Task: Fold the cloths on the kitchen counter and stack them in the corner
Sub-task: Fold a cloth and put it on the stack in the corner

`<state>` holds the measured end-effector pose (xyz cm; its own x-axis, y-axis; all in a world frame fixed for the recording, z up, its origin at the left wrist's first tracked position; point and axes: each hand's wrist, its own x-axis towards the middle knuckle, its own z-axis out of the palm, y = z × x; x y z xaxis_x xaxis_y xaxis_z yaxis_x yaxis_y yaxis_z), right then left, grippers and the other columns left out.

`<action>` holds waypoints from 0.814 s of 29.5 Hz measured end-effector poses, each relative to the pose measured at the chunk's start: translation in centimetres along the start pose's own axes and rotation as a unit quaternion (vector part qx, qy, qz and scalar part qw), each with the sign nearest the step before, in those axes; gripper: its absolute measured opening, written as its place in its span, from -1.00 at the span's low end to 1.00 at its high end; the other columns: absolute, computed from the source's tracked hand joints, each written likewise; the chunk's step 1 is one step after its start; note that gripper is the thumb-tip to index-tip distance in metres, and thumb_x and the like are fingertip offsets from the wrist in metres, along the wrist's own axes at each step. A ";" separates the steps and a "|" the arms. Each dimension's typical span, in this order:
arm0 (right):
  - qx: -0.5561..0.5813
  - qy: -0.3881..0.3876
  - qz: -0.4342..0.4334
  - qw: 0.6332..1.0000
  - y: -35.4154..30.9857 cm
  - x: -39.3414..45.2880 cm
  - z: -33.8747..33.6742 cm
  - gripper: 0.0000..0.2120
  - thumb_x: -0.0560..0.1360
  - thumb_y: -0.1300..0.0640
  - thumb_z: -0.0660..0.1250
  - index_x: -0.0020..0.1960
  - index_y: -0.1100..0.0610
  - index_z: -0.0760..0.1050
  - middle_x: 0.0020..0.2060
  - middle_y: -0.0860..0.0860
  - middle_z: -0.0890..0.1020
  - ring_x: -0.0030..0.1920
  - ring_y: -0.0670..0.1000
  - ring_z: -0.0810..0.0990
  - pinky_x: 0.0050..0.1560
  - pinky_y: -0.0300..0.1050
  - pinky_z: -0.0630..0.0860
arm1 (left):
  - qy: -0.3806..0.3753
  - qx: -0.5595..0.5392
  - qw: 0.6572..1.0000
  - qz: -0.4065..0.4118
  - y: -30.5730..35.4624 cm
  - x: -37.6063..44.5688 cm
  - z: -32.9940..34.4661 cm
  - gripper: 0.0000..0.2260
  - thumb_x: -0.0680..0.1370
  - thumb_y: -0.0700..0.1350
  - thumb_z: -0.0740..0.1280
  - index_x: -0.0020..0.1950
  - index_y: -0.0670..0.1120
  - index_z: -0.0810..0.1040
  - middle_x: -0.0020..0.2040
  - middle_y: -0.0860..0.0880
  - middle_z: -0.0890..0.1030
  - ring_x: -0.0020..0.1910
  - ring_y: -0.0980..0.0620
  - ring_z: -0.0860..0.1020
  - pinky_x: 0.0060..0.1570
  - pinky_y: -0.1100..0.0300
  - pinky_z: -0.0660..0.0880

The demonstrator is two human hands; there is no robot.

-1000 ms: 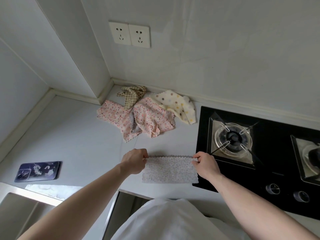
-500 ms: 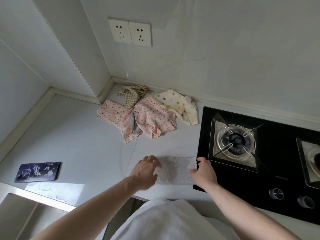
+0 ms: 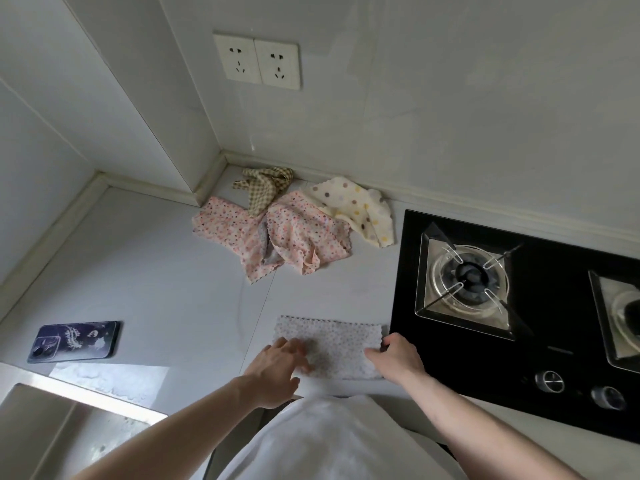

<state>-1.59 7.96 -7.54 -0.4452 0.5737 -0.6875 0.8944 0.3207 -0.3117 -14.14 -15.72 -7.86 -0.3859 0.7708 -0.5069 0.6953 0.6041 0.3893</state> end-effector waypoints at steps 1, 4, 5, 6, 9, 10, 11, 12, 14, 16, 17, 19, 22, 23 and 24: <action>0.007 -0.003 -0.001 1.000 -0.1 -0.1 0.5 -0.73 0.45 -0.14 0.42 -0.10 0.05 0.51 -0.24 -0.08 0.59 -0.26 -0.08 0.55 -0.38 -0.24 0.33 | 0.002 -0.003 1.000 -0.002 -0.3 -0.3 0.1 -0.73 0.61 -0.02 0.28 0.29 0.19 0.59 0.38 0.13 0.41 0.38 0.04 0.34 0.37 0.11 0.33; 0.053 -0.016 0.001 0.998 -0.7 -0.8 1.2 -0.71 0.48 -0.05 0.44 -0.31 0.07 0.45 -0.35 -0.07 0.57 -0.32 -0.11 0.54 -0.40 -0.25 0.35 | 0.007 -0.010 1.000 -0.009 -0.8 -1.1 0.3 -0.73 0.61 -0.01 0.29 0.28 0.20 0.60 0.36 0.14 0.42 0.37 0.05 0.35 0.37 0.13 0.34; 0.066 -0.024 0.005 0.997 -0.8 -0.9 1.3 -0.68 0.48 -0.02 0.44 -0.35 0.07 0.45 -0.38 -0.06 0.58 -0.33 -0.10 0.56 -0.39 -0.25 0.38 | 0.008 -0.011 1.000 -0.011 -0.9 -1.3 0.5 -0.73 0.61 -0.01 0.29 0.27 0.20 0.60 0.36 0.14 0.42 0.37 0.05 0.35 0.37 0.13 0.34; 0.067 -0.040 0.009 0.997 -0.8 -0.9 1.3 -0.68 0.49 -0.01 0.44 -0.37 0.07 0.47 -0.39 -0.05 0.59 -0.33 -0.08 0.59 -0.39 -0.26 0.40 | 0.009 -0.012 1.000 -0.014 -1.0 -1.6 0.6 -0.73 0.61 -0.02 0.29 0.27 0.20 0.60 0.36 0.14 0.42 0.37 0.05 0.35 0.37 0.13 0.34; 0.058 -0.083 0.008 0.995 -0.8 -1.1 1.4 -0.77 0.46 0.03 0.44 -0.31 0.11 0.57 -0.36 -0.02 0.64 -0.26 -0.01 0.67 -0.33 -0.27 0.49 | 0.013 -0.013 1.000 -0.023 -1.2 -2.4 0.9 -0.73 0.60 -0.02 0.29 0.27 0.20 0.60 0.37 0.14 0.42 0.37 0.05 0.34 0.37 0.11 0.34; 0.068 -0.086 0.004 0.994 -0.8 -1.2 1.5 -0.81 0.44 0.03 0.44 -0.28 0.12 0.60 -0.34 -0.01 0.65 -0.23 0.01 0.69 -0.27 -0.23 0.55 | 0.014 -0.012 1.000 -0.026 -1.3 -2.7 0.9 -0.73 0.60 -0.02 0.29 0.28 0.20 0.60 0.37 0.13 0.42 0.37 0.05 0.34 0.37 0.10 0.35; 0.090 -0.080 -0.003 0.993 -0.8 -1.4 1.6 -0.83 0.43 0.04 0.44 -0.24 0.13 0.62 -0.32 0.00 0.66 -0.22 0.02 0.69 -0.22 -0.18 0.58 | 0.014 -0.012 0.999 -0.028 -1.3 -2.9 1.0 -0.72 0.61 -0.03 0.29 0.29 0.19 0.59 0.38 0.13 0.41 0.38 0.04 0.34 0.38 0.09 0.35; 0.120 -0.070 -0.012 0.990 -1.0 -1.7 1.5 -0.85 0.43 0.04 0.43 -0.22 0.12 0.62 -0.31 0.00 0.65 -0.23 0.01 0.67 -0.22 -0.15 0.59 | 0.014 -0.013 0.999 -0.030 -1.3 -3.0 1.1 -0.70 0.60 -0.03 0.29 0.31 0.19 0.58 0.39 0.12 0.41 0.38 0.03 0.34 0.39 0.08 0.35; 0.176 -0.053 -0.031 0.983 -1.1 -2.5 1.2 -0.87 0.47 0.08 0.42 -0.22 0.10 0.58 -0.33 -0.01 0.61 -0.28 -0.02 0.58 -0.28 -0.17 0.48 | 0.009 -0.016 0.999 -0.030 -1.1 -3.2 1.3 -0.66 0.59 -0.04 0.28 0.35 0.19 0.55 0.42 0.11 0.40 0.41 0.02 0.33 0.41 0.07 0.34; 0.212 -0.043 -0.041 0.976 -0.7 -2.9 0.6 -0.84 0.50 0.12 0.40 -0.24 0.08 0.52 -0.36 -0.02 0.55 -0.30 -0.03 0.51 -0.30 -0.16 0.38 | 0.000 -0.015 1.000 -0.022 -0.6 -3.1 1.4 -0.61 0.58 -0.04 0.28 0.41 0.20 0.51 0.46 0.11 0.37 0.44 0.01 0.31 0.44 0.07 0.32; 0.225 -0.036 -0.046 0.973 -0.5 -3.1 0.2 -0.82 0.50 0.14 0.40 -0.26 0.08 0.50 -0.37 -0.03 0.53 -0.31 -0.03 0.48 -0.29 -0.15 0.35 | -0.005 -0.012 1.000 -0.015 -0.2 -2.9 1.4 -0.59 0.58 -0.04 0.28 0.43 0.19 0.49 0.49 0.11 0.35 0.46 0.02 0.30 0.45 0.07 0.30; 0.246 -0.015 -0.056 0.967 0.1 -3.5 -0.7 -0.77 0.50 0.18 0.39 -0.30 0.08 0.45 -0.40 -0.05 0.47 -0.33 -0.03 0.43 -0.28 -0.13 0.31 | -0.008 -0.009 1.000 0.002 0.8 -2.3 1.5 -0.55 0.58 -0.04 0.29 0.48 0.18 0.44 0.55 0.10 0.32 0.49 0.01 0.28 0.46 0.07 0.29; 0.268 0.019 -0.058 0.962 1.0 -3.9 -2.2 -0.78 0.51 0.22 0.37 -0.28 0.09 0.44 -0.38 -0.03 0.45 -0.33 -0.03 0.40 -0.30 -0.13 0.29 | -0.016 -0.009 0.999 0.029 2.5 -1.1 1.5 -0.51 0.59 -0.05 0.29 0.52 0.17 0.39 0.60 0.09 0.27 0.52 -0.01 0.27 0.49 0.06 0.28; 0.272 0.033 -0.059 0.960 1.2 -4.1 -2.7 -0.81 0.51 0.22 0.38 -0.26 0.11 0.45 -0.37 -0.02 0.46 -0.32 -0.03 0.40 -0.29 -0.12 0.30 | -0.020 -0.007 0.999 0.037 3.0 -0.7 1.5 -0.52 0.59 -0.05 0.29 0.53 0.17 0.39 0.60 0.09 0.27 0.52 -0.02 0.27 0.49 0.05 0.28; 0.276 0.048 -0.060 0.958 1.5 -4.1 -3.0 -0.82 0.51 0.22 0.38 -0.24 0.13 0.46 -0.35 0.00 0.47 -0.32 -0.02 0.40 -0.29 -0.12 0.30 | -0.023 -0.006 0.999 0.042 3.5 -0.3 1.5 -0.52 0.60 -0.05 0.29 0.53 0.17 0.39 0.61 0.09 0.27 0.52 -0.02 0.27 0.49 0.05 0.28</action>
<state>1.41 8.35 -3.18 -0.5253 0.6322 -0.5696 0.7100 -0.0433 -0.7028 -10.66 -14.09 -7.52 -0.2979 0.8089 -0.5068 0.7165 0.5403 0.4413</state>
